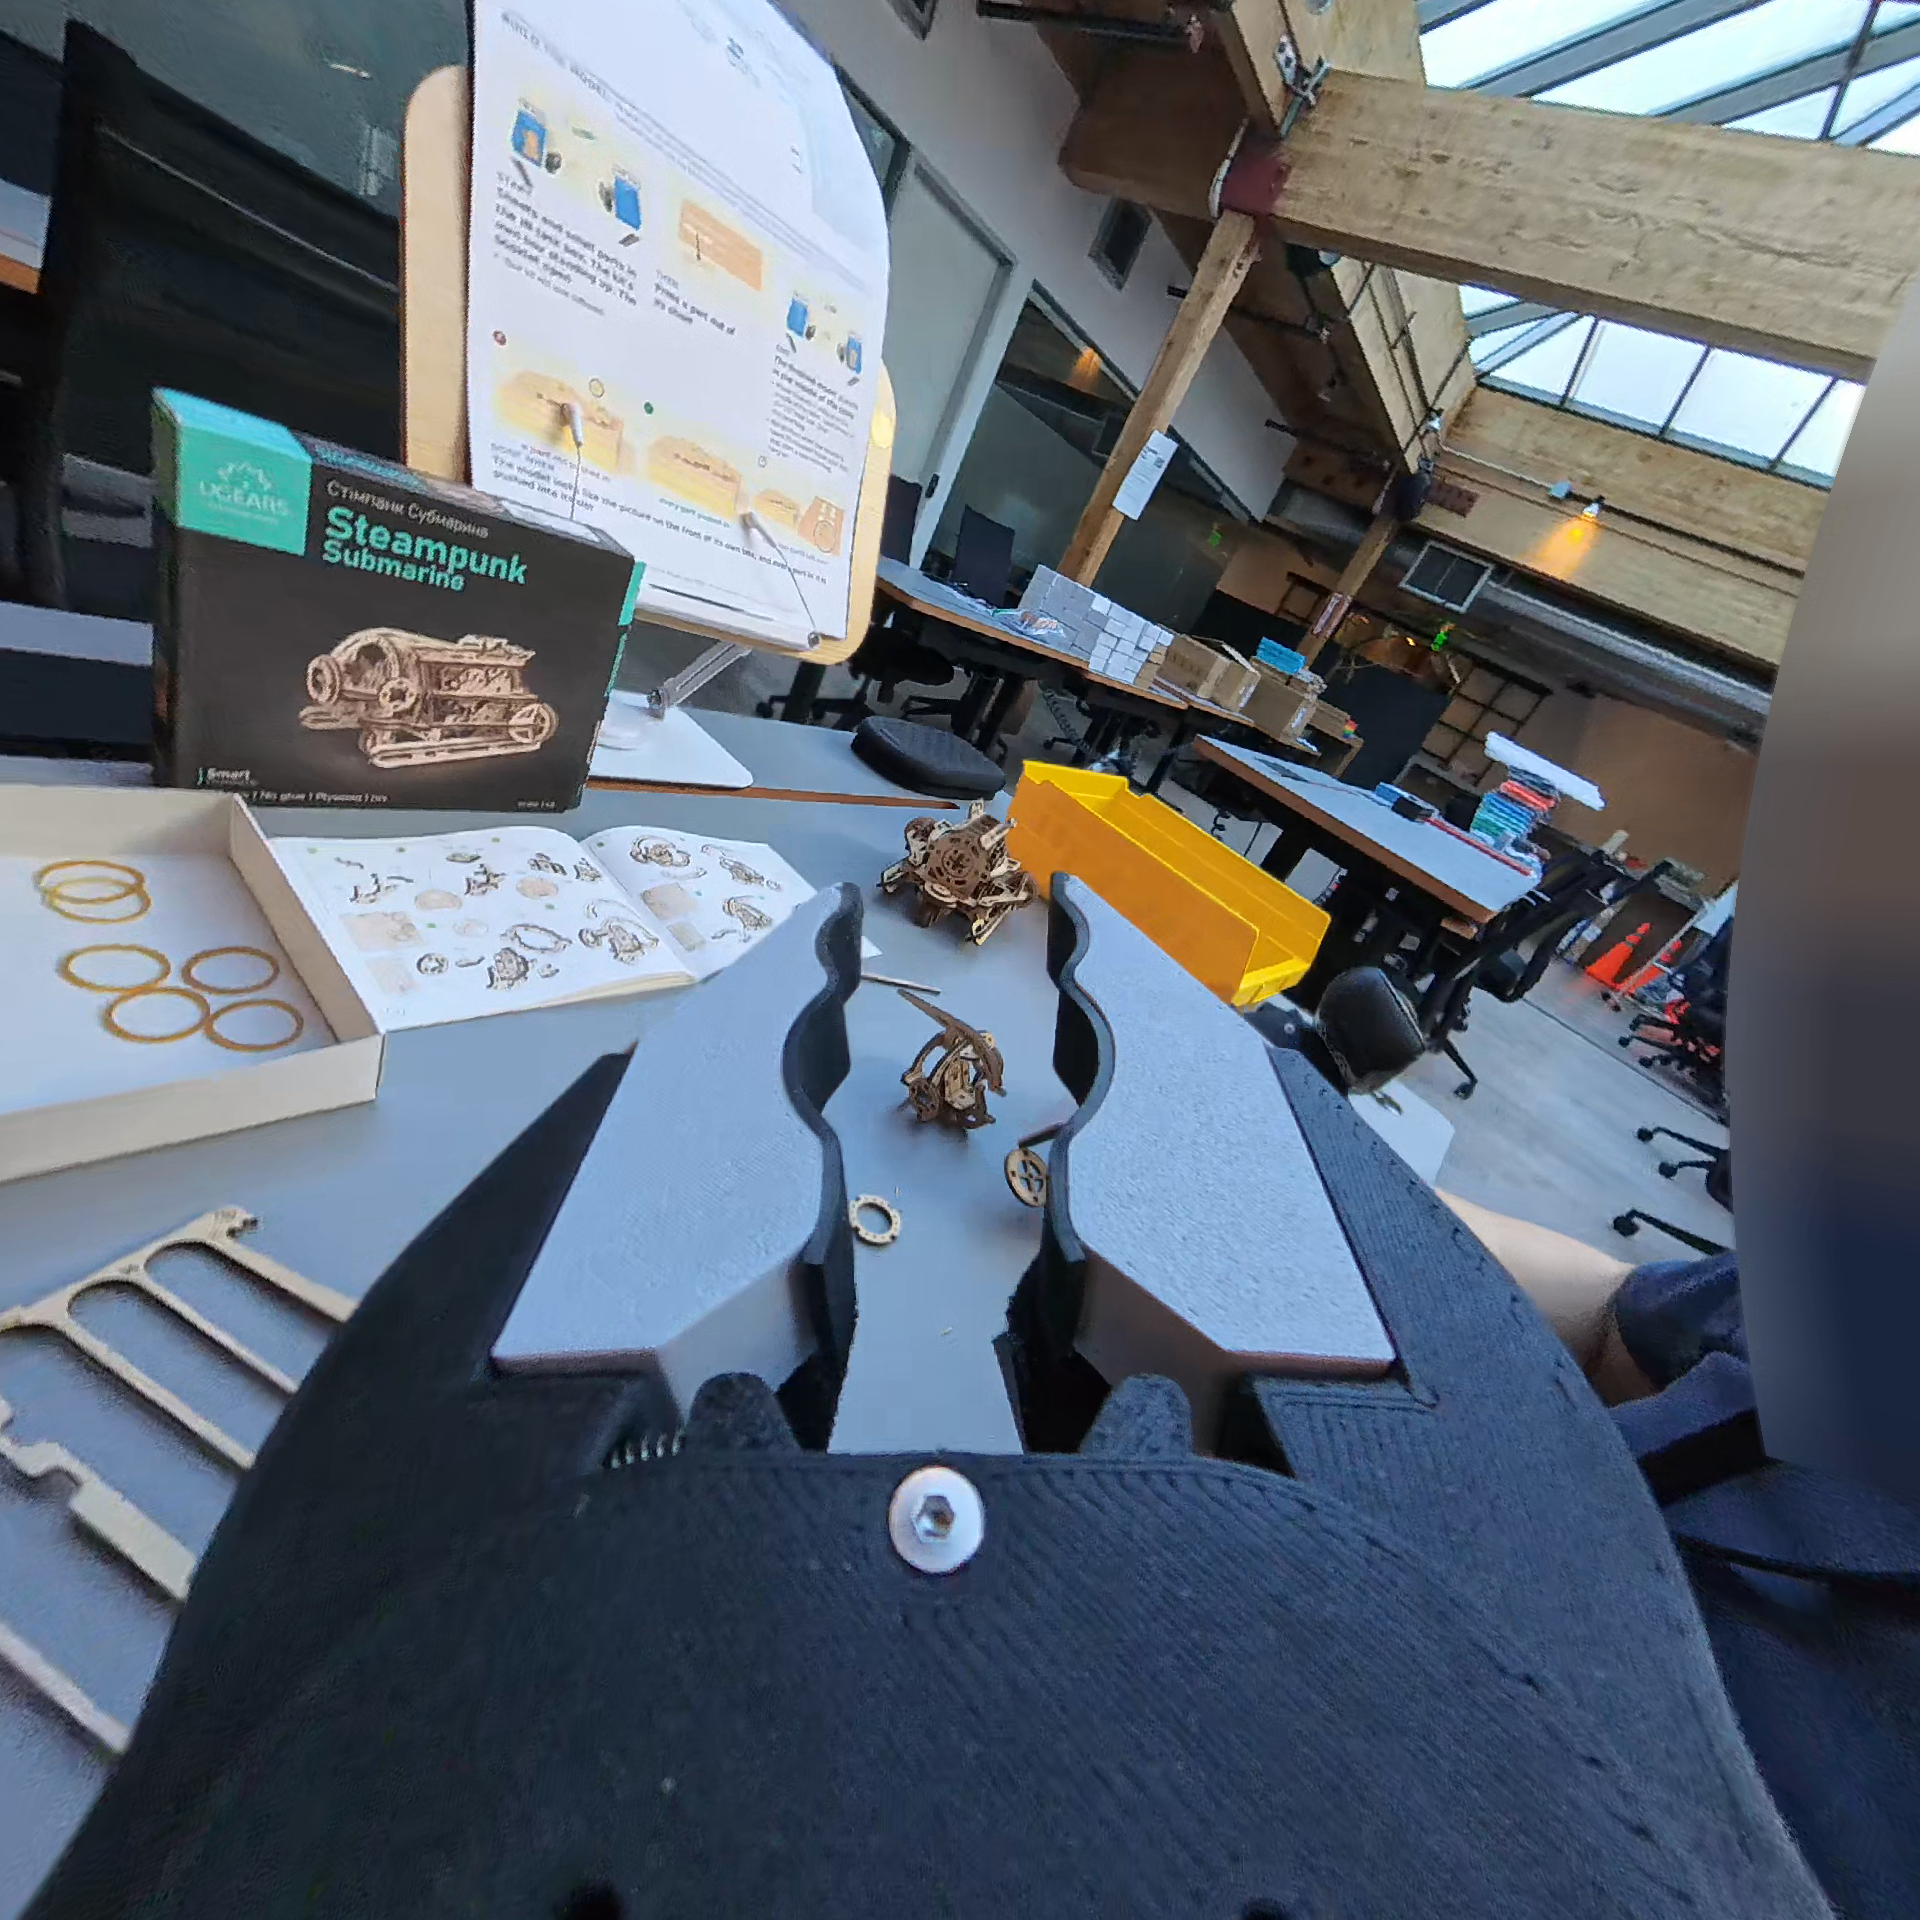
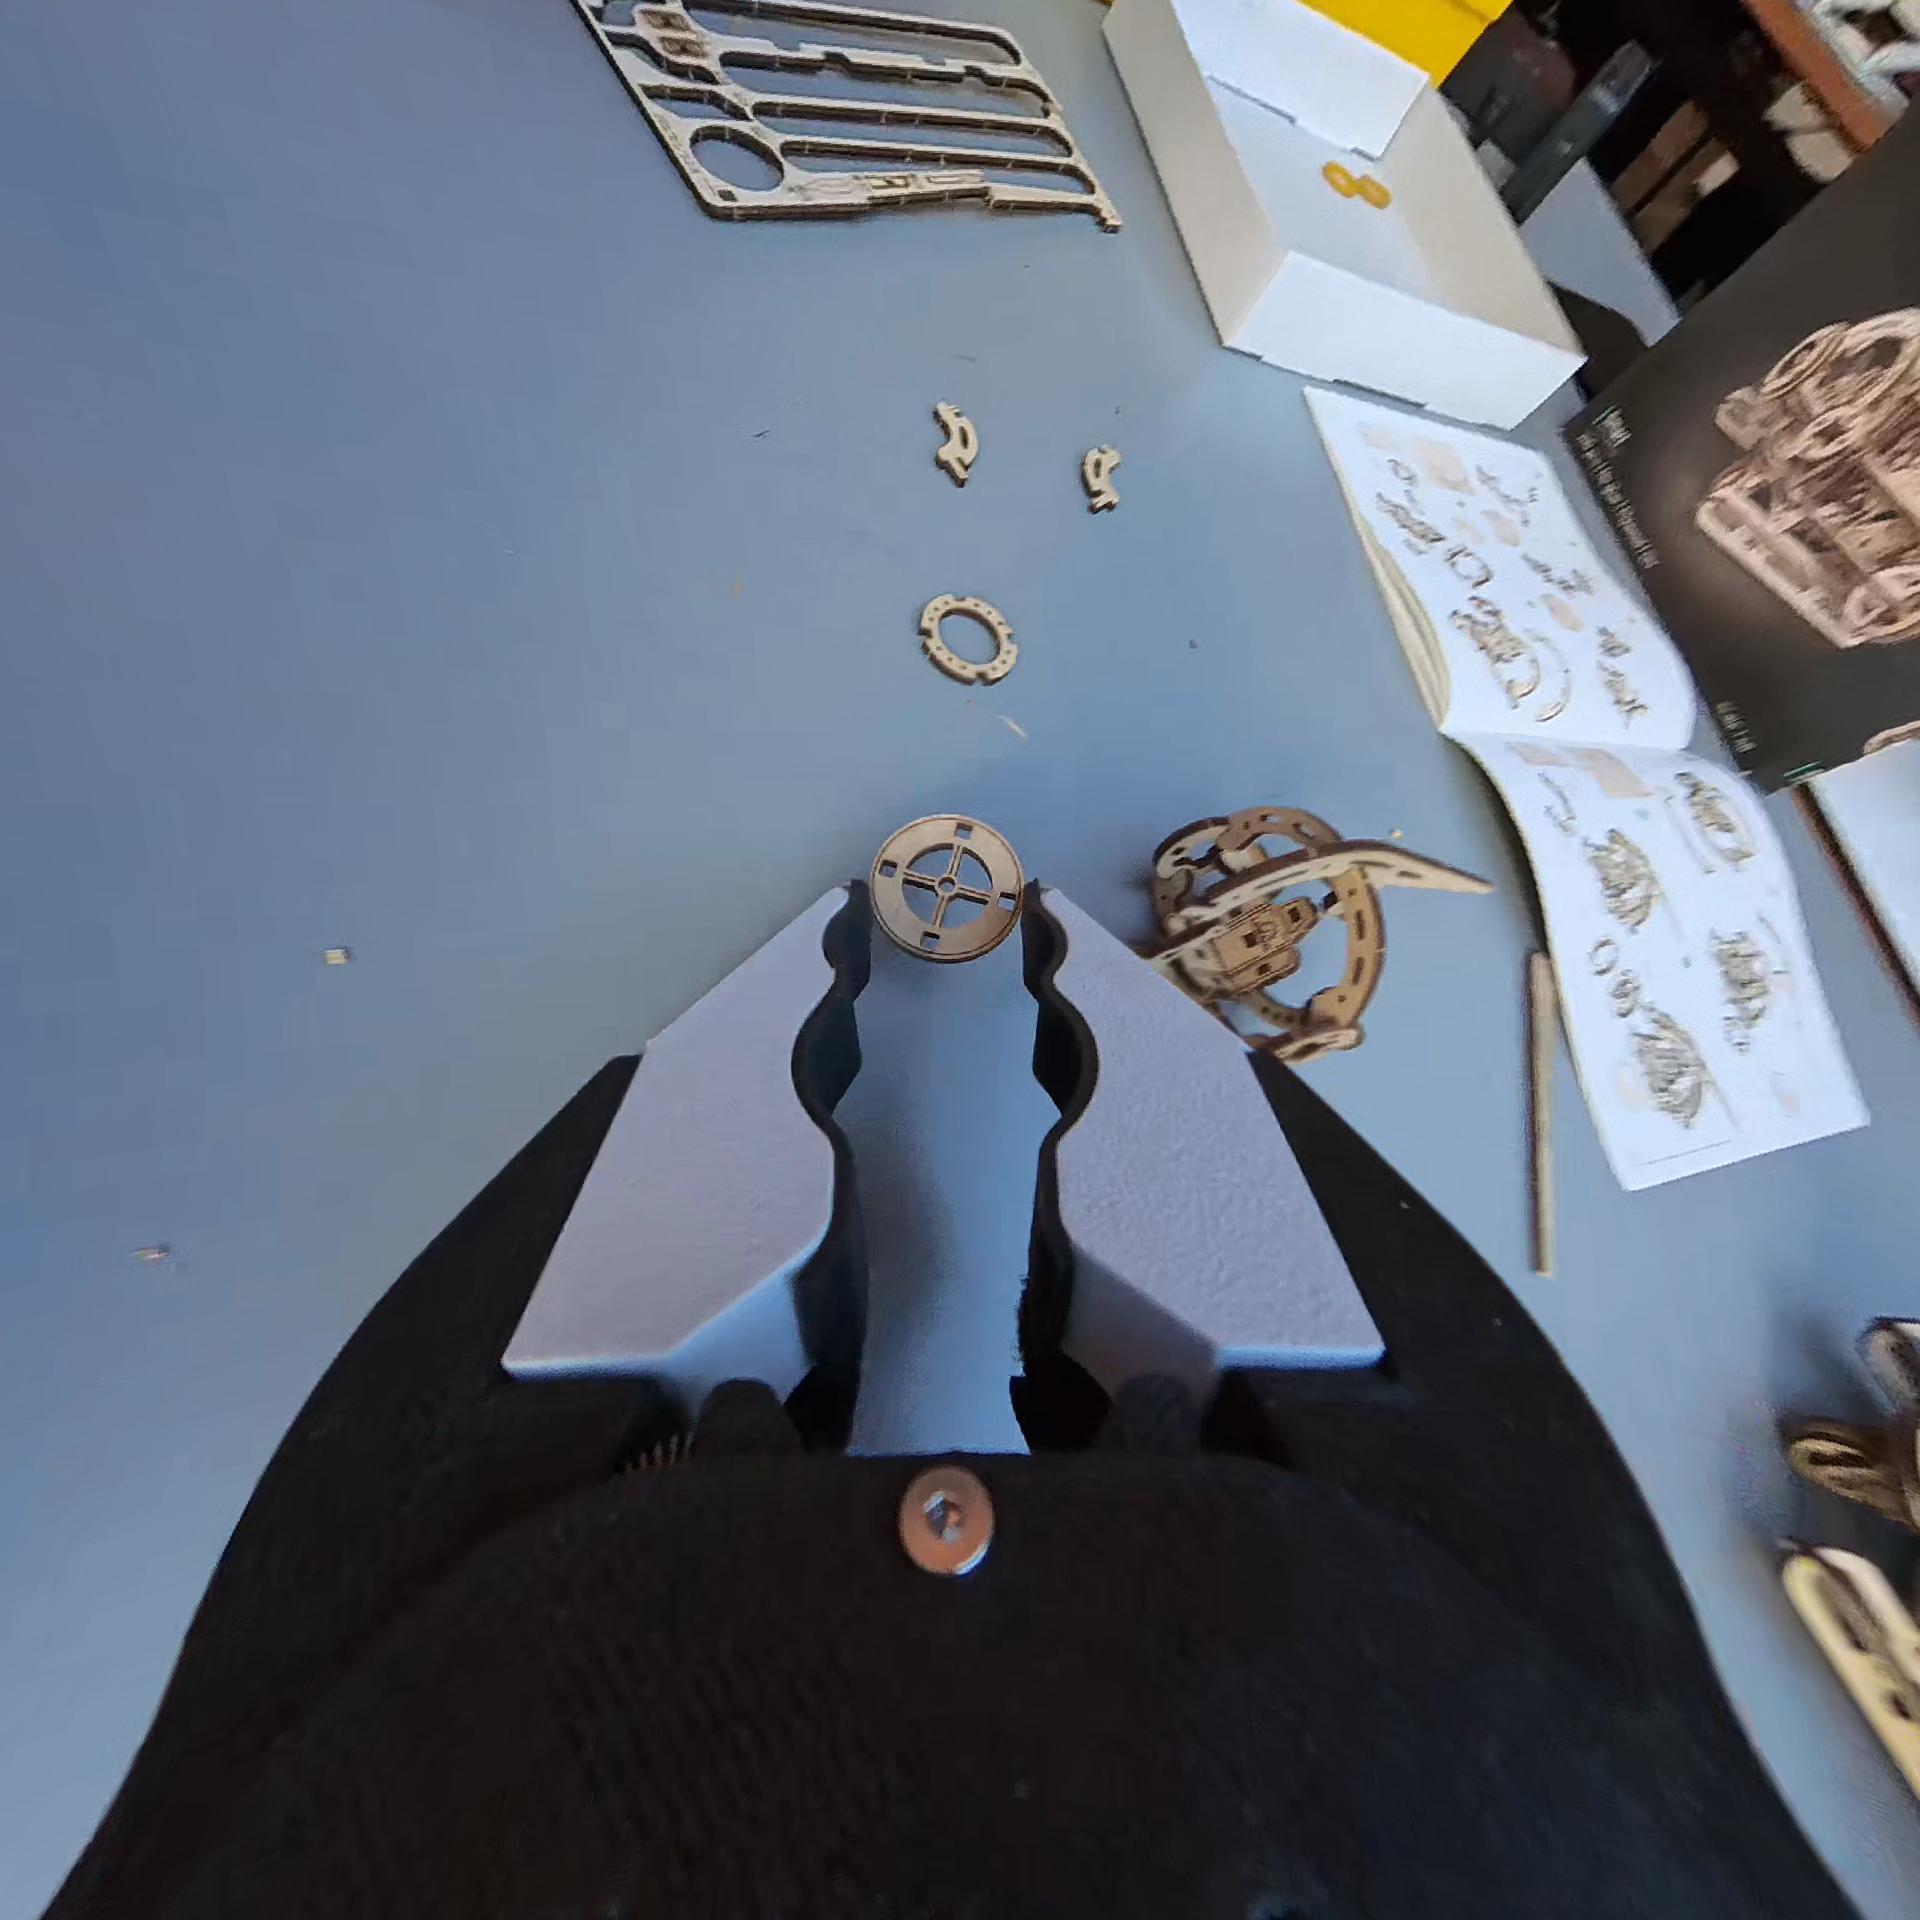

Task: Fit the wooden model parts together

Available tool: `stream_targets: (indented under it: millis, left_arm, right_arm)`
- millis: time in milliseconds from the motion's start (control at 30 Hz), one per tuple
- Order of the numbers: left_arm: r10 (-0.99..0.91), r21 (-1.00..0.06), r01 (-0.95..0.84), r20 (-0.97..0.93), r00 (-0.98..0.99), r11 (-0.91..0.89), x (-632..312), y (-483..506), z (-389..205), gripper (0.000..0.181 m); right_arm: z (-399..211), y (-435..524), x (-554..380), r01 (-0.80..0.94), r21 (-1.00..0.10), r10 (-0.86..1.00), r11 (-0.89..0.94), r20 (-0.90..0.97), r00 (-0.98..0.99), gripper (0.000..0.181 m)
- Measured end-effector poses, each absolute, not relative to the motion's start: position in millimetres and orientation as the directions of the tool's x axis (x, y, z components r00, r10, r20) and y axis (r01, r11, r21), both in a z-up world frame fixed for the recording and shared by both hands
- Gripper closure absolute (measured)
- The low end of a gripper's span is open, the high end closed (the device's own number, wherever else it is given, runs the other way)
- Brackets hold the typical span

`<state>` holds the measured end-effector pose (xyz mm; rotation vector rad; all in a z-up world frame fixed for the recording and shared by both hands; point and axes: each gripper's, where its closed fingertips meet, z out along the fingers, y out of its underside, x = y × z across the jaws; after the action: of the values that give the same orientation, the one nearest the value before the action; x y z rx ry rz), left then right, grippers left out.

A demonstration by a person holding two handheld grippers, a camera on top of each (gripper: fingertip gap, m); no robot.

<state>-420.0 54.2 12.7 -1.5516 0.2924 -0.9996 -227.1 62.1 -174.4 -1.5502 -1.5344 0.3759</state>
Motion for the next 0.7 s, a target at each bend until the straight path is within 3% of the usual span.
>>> stream_targets:
  millis: [133, 533, 700]
  left_arm:
    - [-0.632, -0.887, 0.36, 0.46, 0.624, -0.29, -419, 44, -3, 0.147]
    - [-0.617, -0.87, 0.348, 0.494, 0.613, -0.35, -401, 55, -19, 0.149]
    - [-0.508, -0.862, 0.301, 0.488, 0.71, -0.408, -424, 71, -58, 0.151]
  right_arm:
    - [-180, 58, -223, 0.586, -0.809, 0.959, 0.042, 0.198, 0.204, 0.154]
    - [-188, 59, -219, 0.65, -0.755, 0.931, 0.088, 0.294, 0.215, 0.154]
    - [-189, 62, -218, 0.649, -0.758, 0.931, 0.068, 0.282, 0.232, 0.154]
